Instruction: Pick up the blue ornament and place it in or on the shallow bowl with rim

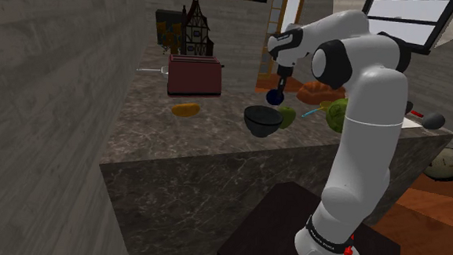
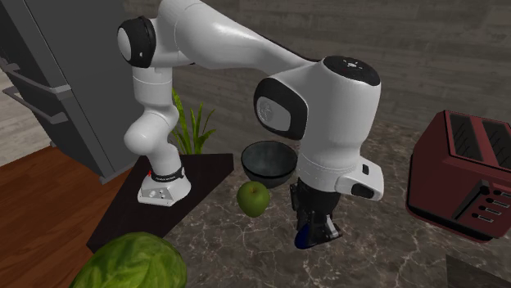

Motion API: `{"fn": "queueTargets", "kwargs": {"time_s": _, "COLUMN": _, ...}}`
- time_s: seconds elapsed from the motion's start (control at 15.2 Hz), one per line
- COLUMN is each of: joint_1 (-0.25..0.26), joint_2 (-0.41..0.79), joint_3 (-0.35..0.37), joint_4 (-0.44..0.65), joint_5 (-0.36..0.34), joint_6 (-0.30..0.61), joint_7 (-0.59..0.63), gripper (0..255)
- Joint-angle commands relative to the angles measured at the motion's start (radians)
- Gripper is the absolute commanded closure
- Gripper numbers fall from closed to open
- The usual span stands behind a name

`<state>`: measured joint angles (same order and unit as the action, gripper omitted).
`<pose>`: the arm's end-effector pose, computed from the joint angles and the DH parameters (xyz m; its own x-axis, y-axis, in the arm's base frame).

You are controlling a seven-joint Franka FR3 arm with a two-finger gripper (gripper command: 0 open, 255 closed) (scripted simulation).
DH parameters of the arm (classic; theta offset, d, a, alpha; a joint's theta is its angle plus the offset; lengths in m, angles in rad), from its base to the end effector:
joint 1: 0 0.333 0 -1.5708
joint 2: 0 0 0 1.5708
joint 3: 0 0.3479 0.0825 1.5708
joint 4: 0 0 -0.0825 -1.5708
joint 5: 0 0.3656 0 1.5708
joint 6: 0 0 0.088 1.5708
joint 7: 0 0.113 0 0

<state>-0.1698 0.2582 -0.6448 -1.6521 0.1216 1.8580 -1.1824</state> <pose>0.4563 -0.4133 0.5148 0.9392 0.3418 -0.0342 0.3424 -0.9394 0.0153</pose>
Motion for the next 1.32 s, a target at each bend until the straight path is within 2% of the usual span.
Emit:
{"fn": "queueTargets", "kwargs": {"time_s": 0.0, "joint_1": -0.001, "joint_2": -0.004, "joint_3": -0.001, "joint_4": 0.02, "joint_5": -0.003, "joint_6": -0.023, "joint_7": 0.001, "gripper": 255}}
{"fn": "queueTargets", "kwargs": {"time_s": 1.25, "joint_1": -0.037, "joint_2": 0.026, "joint_3": -0.01, "joint_4": 0.315, "joint_5": 0.012, "joint_6": -0.292, "joint_7": -0.008, "gripper": 255}}
